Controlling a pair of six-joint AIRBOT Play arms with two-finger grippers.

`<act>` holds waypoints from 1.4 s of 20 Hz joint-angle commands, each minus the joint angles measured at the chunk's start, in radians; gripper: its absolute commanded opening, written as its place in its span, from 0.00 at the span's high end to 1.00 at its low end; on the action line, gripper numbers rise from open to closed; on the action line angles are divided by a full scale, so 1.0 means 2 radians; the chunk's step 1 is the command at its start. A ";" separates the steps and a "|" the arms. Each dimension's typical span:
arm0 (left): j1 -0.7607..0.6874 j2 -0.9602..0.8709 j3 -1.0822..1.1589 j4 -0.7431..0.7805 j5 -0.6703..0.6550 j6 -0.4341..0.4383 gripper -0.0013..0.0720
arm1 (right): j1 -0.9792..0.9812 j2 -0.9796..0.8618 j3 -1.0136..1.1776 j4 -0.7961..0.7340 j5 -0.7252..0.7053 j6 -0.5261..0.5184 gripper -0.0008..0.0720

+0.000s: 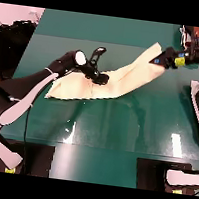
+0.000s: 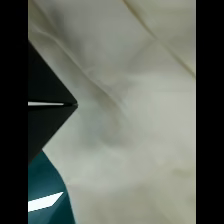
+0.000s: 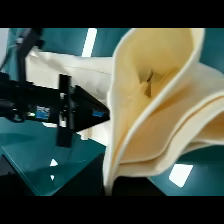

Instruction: Fold the shirts.

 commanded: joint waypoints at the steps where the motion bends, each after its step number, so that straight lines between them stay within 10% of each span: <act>1: -0.019 -0.028 0.019 -0.012 0.007 0.000 0.95 | 0.046 0.006 0.056 0.000 -0.003 0.012 0.97; 10: 0.014 -0.023 0.069 0.026 -0.075 -0.001 0.95 | 0.112 0.000 0.068 0.001 -0.043 0.010 0.97; 19: 0.231 0.206 0.072 0.163 -0.110 0.004 0.95 | 0.284 -0.144 0.189 0.057 -0.125 -0.020 0.96; 24: 0.318 0.271 0.072 0.169 -0.120 0.003 0.95 | 0.378 -0.226 0.177 0.161 -0.253 -0.111 0.33; 28: 0.330 0.272 0.072 0.166 -0.151 0.004 0.95 | 0.339 -0.220 0.176 0.129 -0.147 -0.096 0.40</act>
